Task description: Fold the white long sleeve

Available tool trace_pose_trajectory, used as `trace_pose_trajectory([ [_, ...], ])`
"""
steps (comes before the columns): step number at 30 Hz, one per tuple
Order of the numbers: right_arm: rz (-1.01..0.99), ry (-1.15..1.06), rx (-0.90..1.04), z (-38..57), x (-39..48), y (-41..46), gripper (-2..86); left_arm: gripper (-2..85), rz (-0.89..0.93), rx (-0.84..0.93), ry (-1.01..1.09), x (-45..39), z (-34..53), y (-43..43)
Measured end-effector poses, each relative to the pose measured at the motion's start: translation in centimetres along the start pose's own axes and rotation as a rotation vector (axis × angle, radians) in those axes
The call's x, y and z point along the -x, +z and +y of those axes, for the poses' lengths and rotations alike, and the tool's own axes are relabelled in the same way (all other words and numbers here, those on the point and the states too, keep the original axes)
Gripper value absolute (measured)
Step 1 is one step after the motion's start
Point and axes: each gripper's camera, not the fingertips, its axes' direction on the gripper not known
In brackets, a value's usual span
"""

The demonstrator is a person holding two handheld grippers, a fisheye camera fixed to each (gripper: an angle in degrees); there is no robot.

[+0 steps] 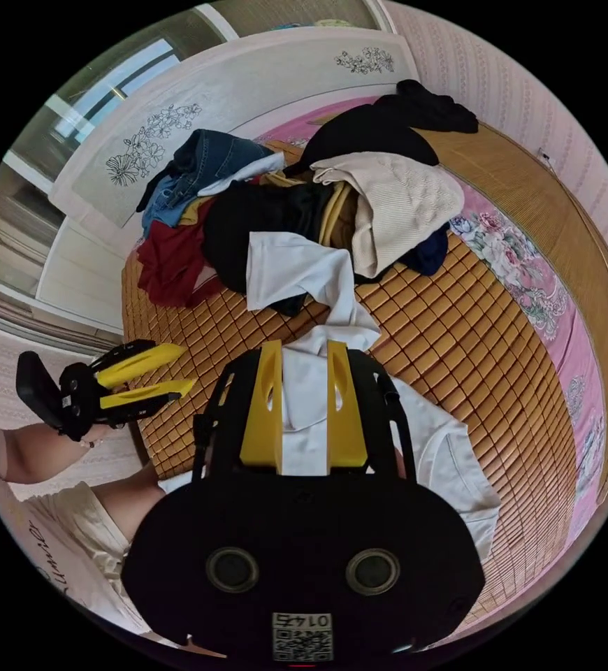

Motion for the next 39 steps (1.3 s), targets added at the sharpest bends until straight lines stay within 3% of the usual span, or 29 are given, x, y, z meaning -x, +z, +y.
trace_pose_trajectory([
  [6, 0.120, 0.105, 0.102, -6.6, -1.3, 5.1, 9.7, 10.9, -0.024, 0.054, -0.106, 4.6, -5.3, 3.0],
  [11, -0.029, 0.187, 0.146, -9.9, -3.1, 7.4, 3.2, 4.8, -0.025, 0.077, -0.122, 6.4, -5.3, 1.7],
  [17, -0.057, -0.014, -0.016, -11.5, -0.3, 3.1, 0.9, -0.1, -0.037, -0.012, -0.057, 8.4, -0.1, -9.4],
  [23, -0.309, -0.249, -0.061, -14.7, 4.1, 1.8, 2.4, -0.6, 0.080, -0.004, -0.162, 11.5, 9.9, -21.7],
  [28, -0.212, -0.329, 0.076, -17.1, 8.1, 5.6, 7.1, -0.8, 0.037, 0.097, -0.361, 15.1, 15.2, -24.8],
  [33, -0.083, -0.334, 0.228, -18.4, 10.7, 11.3, 8.3, -0.9, 0.043, 0.135, -0.433, 17.5, 19.0, -25.2],
  [36, 0.074, -0.317, 0.209, -19.2, 11.7, 12.8, 3.6, -1.0, 0.074, 0.134, -0.418, 18.3, 20.0, -25.7],
  [39, 0.059, -0.294, 0.221, -20.4, 12.1, 13.2, 0.2, -0.9, 0.108, 0.043, -0.376, 19.1, 20.3, -28.6],
])
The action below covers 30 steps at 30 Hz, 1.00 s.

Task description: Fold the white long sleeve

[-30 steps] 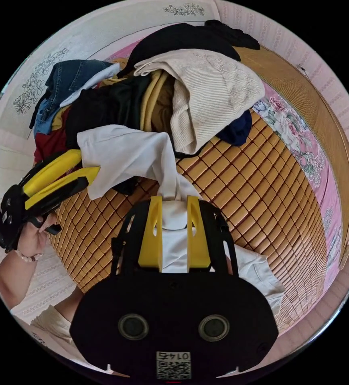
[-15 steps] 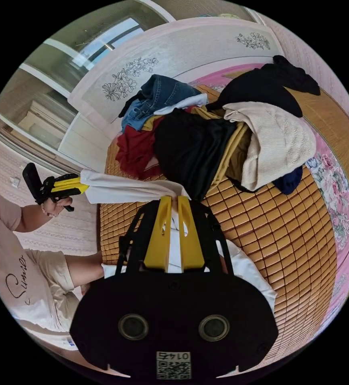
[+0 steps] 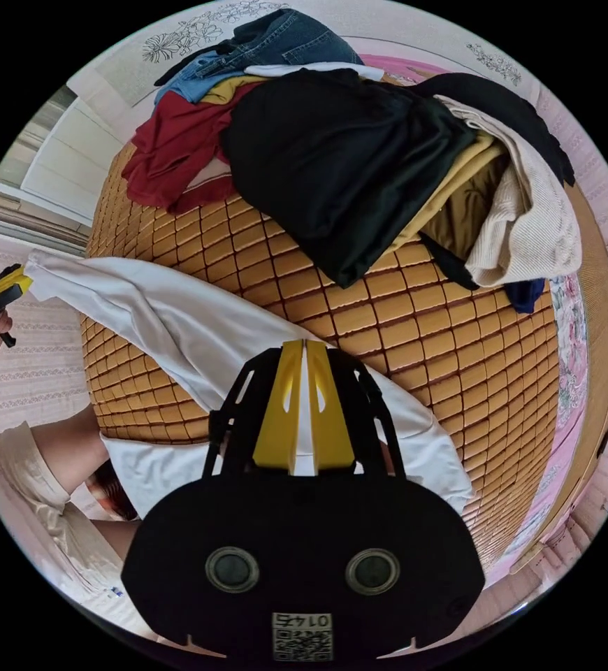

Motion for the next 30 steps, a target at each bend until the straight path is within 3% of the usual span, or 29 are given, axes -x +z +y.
trace_pose_trajectory([
  [3, -0.021, 0.025, 0.010, -1.3, 0.1, 0.1, -0.6, -0.8, -0.189, -0.099, 0.182, -0.9, 1.8, -3.4],
  [6, -0.006, 0.024, 0.020, -2.5, 0.8, 0.3, -0.7, -0.8, -0.304, 0.082, 0.141, 2.3, 4.7, -1.2],
  [11, 0.012, 0.031, 0.025, -4.1, 1.8, 0.5, -0.6, -0.8, -0.207, 0.181, -0.158, 6.9, 8.8, 0.3],
  [19, 0.065, 0.036, 0.057, -6.6, 3.9, 1.1, -0.4, 0.5, -0.103, 0.084, -0.228, 7.7, 4.0, 4.1],
  [25, 0.078, 0.040, 0.063, -7.7, 5.0, 1.6, -0.2, 4.8, -0.114, 0.287, -0.328, 10.7, 0.1, 10.3],
  [30, 0.084, 0.051, 0.063, -8.2, 5.8, 2.0, -0.2, -0.1, -0.039, 0.222, -0.298, 10.4, 0.4, 6.5],
])
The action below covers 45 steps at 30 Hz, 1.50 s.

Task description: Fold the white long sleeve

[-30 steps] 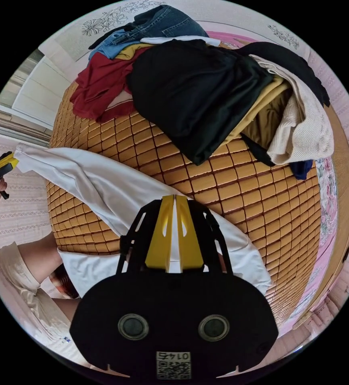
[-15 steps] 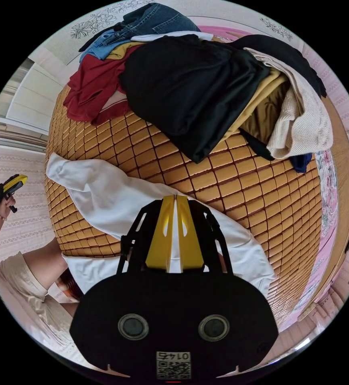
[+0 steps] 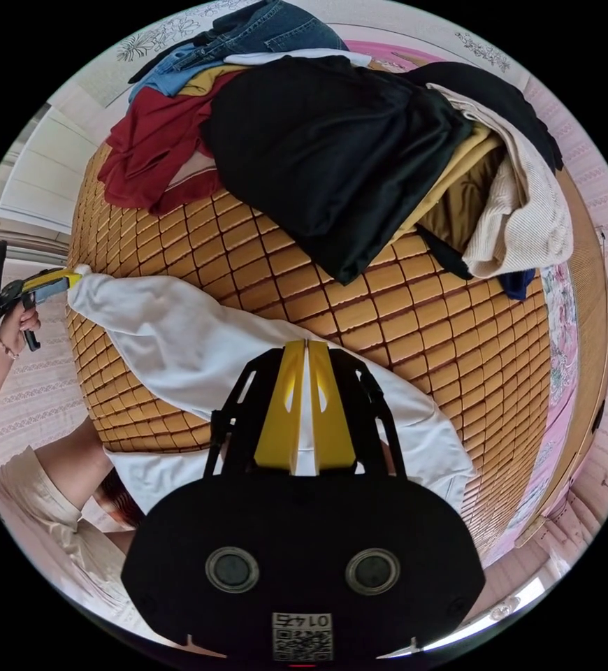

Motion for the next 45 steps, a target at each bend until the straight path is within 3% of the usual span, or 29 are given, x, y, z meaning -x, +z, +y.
trace_pose_trajectory([
  [4, 0.011, -0.012, 0.006, -0.2, 0.9, 0.3, -0.1, -0.7, 0.237, -0.179, 0.137, -0.8, 3.9, -8.2],
  [6, 0.013, -0.019, 0.011, -0.3, 1.4, 0.5, -0.2, -0.8, 0.276, -0.216, 0.081, 0.4, 3.8, -10.2],
  [12, 0.023, -0.025, 0.026, -0.5, 2.4, 1.1, -0.2, -0.9, 0.088, -0.213, -0.171, 6.9, -0.6, -7.6],
  [20, 0.006, 0.004, 0.028, -0.1, 3.1, 1.6, 1.0, 0.0, 0.012, -0.113, -0.125, 5.4, -1.3, -4.1],
  [26, -0.019, -0.006, -0.022, 0.6, 4.8, 0.9, 3.0, 6.8, -0.071, -0.053, -0.050, 2.1, -5.8, 0.6],
  [28, -0.027, -0.028, -0.028, 0.6, 5.8, 1.0, 3.3, 4.4, -0.100, 0.079, -0.033, 1.5, -7.0, 3.0],
  [30, -0.051, -0.047, -0.032, 0.6, 6.5, 1.1, 3.5, 1.3, -0.120, 0.087, -0.014, 1.1, -6.5, 2.7],
  [35, -0.141, -0.151, -0.078, -0.3, 9.9, 0.6, 4.9, -0.6, -0.024, -0.045, 0.037, 0.7, -2.1, -2.0],
  [45, -0.309, -0.485, -0.072, -4.8, 25.3, 2.8, 7.9, -0.9, 0.022, 0.062, -0.009, 2.0, 2.1, 2.9],
])
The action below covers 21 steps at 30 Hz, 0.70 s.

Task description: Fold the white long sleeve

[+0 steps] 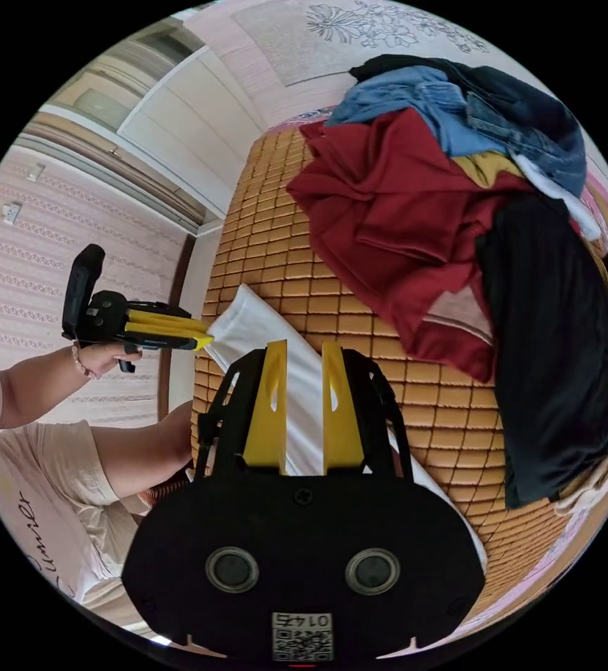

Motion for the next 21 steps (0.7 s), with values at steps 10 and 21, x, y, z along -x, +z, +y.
trace_pose_trajectory([
  [10, 0.198, -0.142, 0.082, -0.2, 6.5, 5.9, -0.3, -0.9, 0.043, -0.076, -0.038, -0.2, 0.8, 0.2],
  [21, 0.069, 0.121, -0.107, 0.5, 3.5, 2.8, -0.3, -0.3, 0.009, -0.105, 0.015, -1.0, -2.8, 1.2],
])
